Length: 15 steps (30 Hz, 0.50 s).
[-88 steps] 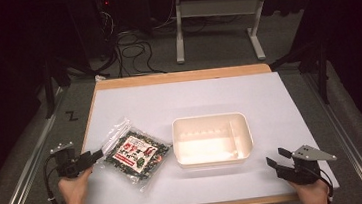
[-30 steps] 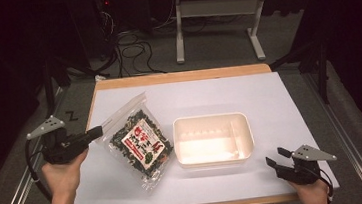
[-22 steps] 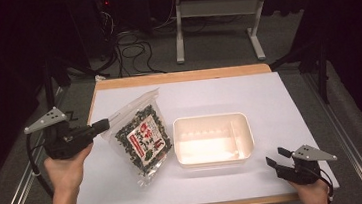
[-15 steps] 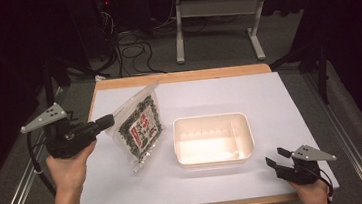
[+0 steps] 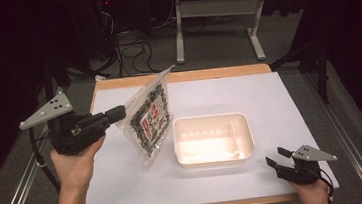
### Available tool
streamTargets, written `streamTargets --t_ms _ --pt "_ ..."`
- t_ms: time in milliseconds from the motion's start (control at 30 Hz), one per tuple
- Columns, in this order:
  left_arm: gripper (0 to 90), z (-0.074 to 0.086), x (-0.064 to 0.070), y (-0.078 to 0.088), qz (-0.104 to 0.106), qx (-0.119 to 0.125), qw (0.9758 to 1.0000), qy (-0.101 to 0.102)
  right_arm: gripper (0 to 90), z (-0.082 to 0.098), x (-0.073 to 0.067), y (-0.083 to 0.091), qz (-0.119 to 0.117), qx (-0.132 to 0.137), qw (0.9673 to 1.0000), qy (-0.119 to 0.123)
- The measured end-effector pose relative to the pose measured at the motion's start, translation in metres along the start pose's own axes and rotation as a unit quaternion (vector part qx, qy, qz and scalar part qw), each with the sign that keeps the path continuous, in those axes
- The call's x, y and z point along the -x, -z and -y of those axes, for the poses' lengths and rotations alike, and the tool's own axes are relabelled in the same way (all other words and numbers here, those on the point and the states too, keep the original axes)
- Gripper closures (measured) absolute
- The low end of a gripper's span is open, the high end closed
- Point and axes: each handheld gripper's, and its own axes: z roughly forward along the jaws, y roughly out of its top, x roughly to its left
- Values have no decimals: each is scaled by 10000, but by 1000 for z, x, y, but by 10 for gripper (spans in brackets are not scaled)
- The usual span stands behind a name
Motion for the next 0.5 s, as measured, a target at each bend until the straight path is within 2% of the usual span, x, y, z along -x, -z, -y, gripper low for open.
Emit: streamTargets --t_ms 100,167,300,367,500 --pt "900 -3 3 1 22 58 10000 -40 411 0 0 0 -1 5 10000 3" --pt "900 -6 6 2 133 158 9998 -44 411 0 0 0 -2 4 10000 3" --pt "900 -10 13 0 220 185 9995 -109 411 0 0 0 1 -5 10000 6" --pt "900 -14 20 -5 340 173 9991 -205 411 0 0 0 4 2 10000 29" --pt "900 -18 26 -12 434 177 9986 -264 411 0 0 0 4 -2 10000 18"
